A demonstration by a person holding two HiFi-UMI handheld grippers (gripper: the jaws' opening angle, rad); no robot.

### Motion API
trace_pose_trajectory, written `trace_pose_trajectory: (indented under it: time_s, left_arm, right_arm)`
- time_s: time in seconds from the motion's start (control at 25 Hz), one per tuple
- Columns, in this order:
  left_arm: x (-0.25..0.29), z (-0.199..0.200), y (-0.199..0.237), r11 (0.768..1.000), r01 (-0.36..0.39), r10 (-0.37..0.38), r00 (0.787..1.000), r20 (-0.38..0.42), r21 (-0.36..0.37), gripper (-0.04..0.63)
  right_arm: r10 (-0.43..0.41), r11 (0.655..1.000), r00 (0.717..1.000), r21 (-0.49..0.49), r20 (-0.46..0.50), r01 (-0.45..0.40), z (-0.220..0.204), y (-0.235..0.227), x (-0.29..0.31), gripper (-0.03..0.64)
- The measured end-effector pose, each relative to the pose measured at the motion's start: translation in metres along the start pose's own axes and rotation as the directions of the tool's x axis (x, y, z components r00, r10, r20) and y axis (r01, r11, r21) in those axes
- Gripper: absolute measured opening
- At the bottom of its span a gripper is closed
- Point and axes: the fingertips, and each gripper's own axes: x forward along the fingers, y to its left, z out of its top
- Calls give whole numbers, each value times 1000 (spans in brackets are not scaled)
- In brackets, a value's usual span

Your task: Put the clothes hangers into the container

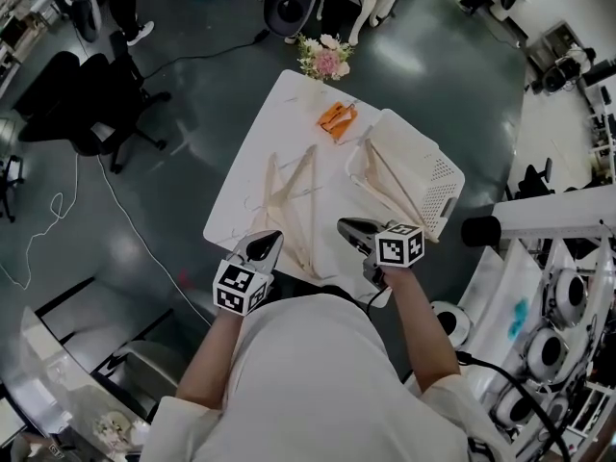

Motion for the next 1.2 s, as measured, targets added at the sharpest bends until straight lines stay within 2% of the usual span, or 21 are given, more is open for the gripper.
trace_pose_trajectory:
  time_s: [0.2, 0.32, 0.8, 1.2]
  left_arm:
    - [1, 6, -3, 1000, 10, -10, 1000, 6, 14, 0]
    - [0, 7, -3, 1000, 20, -20, 1000, 20, -4, 0]
    - [0, 3, 8, 1000, -11, 11, 1000, 3, -19, 2]
    - [-11, -19, 30, 998, -45, 44, 998, -40, -49, 2]
  right_arm:
    - [5, 1000, 1000, -11, -15, -5, -1, 3, 6, 11]
    - [13, 1000, 1000, -9, -21, -13, -2, 3, 10, 11]
    - [29, 1000, 999, 0, -38, -29, -1, 4, 23, 11]
    - [11, 1000, 993, -27, -115, -14, -31, 1, 66, 12]
